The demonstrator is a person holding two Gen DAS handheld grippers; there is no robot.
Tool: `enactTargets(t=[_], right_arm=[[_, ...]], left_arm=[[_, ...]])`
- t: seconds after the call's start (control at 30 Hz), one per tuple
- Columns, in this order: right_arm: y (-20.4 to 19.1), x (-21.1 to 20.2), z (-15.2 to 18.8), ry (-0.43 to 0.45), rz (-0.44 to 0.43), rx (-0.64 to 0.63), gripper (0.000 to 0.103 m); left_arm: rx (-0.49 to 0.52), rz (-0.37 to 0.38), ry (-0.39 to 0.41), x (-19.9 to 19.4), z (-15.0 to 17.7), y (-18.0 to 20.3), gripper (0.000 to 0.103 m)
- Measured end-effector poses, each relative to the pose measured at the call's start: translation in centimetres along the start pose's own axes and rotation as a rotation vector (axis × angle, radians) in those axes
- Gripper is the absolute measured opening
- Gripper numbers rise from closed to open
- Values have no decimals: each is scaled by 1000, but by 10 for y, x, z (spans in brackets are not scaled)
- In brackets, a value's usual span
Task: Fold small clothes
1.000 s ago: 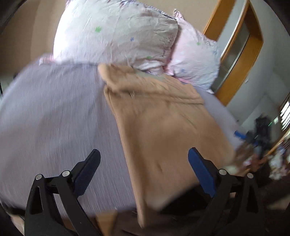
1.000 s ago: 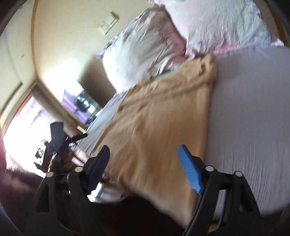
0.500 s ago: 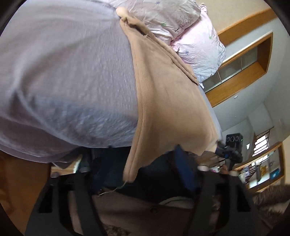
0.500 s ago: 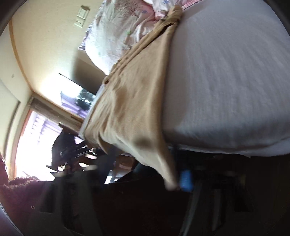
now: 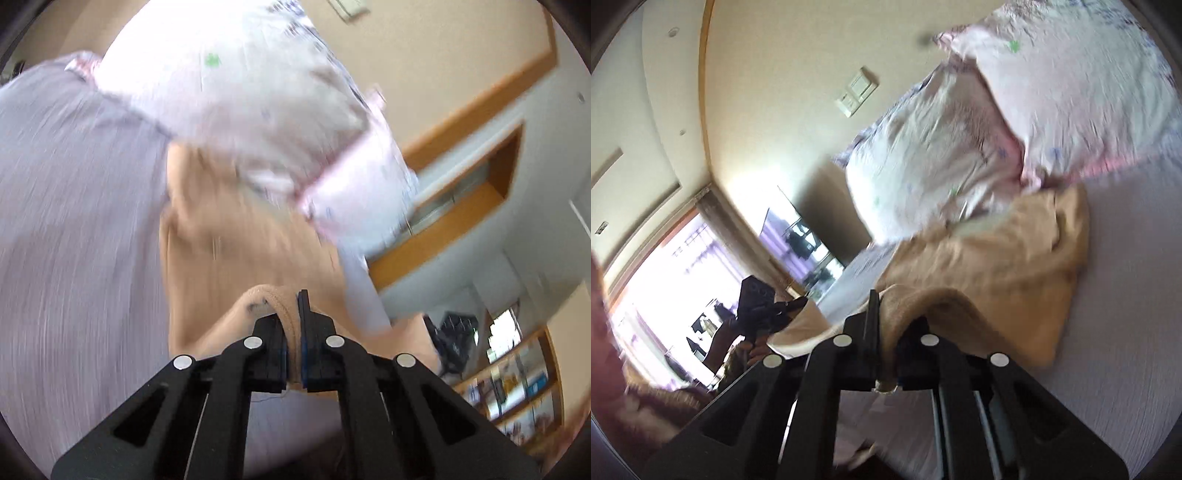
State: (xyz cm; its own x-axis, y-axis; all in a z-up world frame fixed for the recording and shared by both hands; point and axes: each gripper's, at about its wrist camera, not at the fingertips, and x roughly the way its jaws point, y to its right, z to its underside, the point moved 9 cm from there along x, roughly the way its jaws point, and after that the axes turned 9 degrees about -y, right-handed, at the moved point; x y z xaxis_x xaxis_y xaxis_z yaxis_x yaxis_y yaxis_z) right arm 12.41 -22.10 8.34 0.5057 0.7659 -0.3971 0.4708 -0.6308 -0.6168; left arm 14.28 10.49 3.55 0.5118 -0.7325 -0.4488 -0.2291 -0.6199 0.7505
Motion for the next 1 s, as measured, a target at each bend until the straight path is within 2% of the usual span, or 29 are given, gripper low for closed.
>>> enactTargets(t=[0.1,0.2,0.3,0.4,0.5,0.53,0.57,0.63,0.67,0.7,0.73,0.77,0.8,0.87,1.0], right_arm=[[51,42,-62,48,96,97,7],[124,83,-98,49,206,264,7],[184,112,-110,12,276,381,7],[214,128,-115,-1,315,434,7],[237,141,-121,-19,353,502,8],[244,146,-122,-23,349,536,17],[252,150,-123,-25,354,570,39],[262,153,-129,5,343,617,50],[261,151,-133,17,356,618,55],[259,148,-136,22,378,605,58],[252,142,-139,36,396,577,64],[240,133,-142,57,406,531,71],[229,125,-142,68,410,491,74],[204,105,-136,94,403,411,83],[178,75,-117,149,355,308,91]], left_arm=[[-107,-55,43,44,-68,-33,4],[-196,-121,31,87,-108,-75,4],[-248,-169,-2,117,-126,-104,4],[-260,-189,-9,130,-135,-112,4],[-331,-152,0,131,-147,-127,4],[-370,-129,1,132,-150,-131,4],[-401,-120,4,134,-153,-136,5],[-459,-89,-8,133,-158,-144,7],[-470,-81,-13,130,-159,-144,18],[-466,-69,0,123,-160,-141,39],[-449,-76,37,113,-162,-138,56],[-412,-98,95,94,-164,-132,90],[-376,-112,129,82,-164,-127,99],[-308,-132,112,66,-154,-116,99],[-227,-187,-44,64,-103,-105,95]])
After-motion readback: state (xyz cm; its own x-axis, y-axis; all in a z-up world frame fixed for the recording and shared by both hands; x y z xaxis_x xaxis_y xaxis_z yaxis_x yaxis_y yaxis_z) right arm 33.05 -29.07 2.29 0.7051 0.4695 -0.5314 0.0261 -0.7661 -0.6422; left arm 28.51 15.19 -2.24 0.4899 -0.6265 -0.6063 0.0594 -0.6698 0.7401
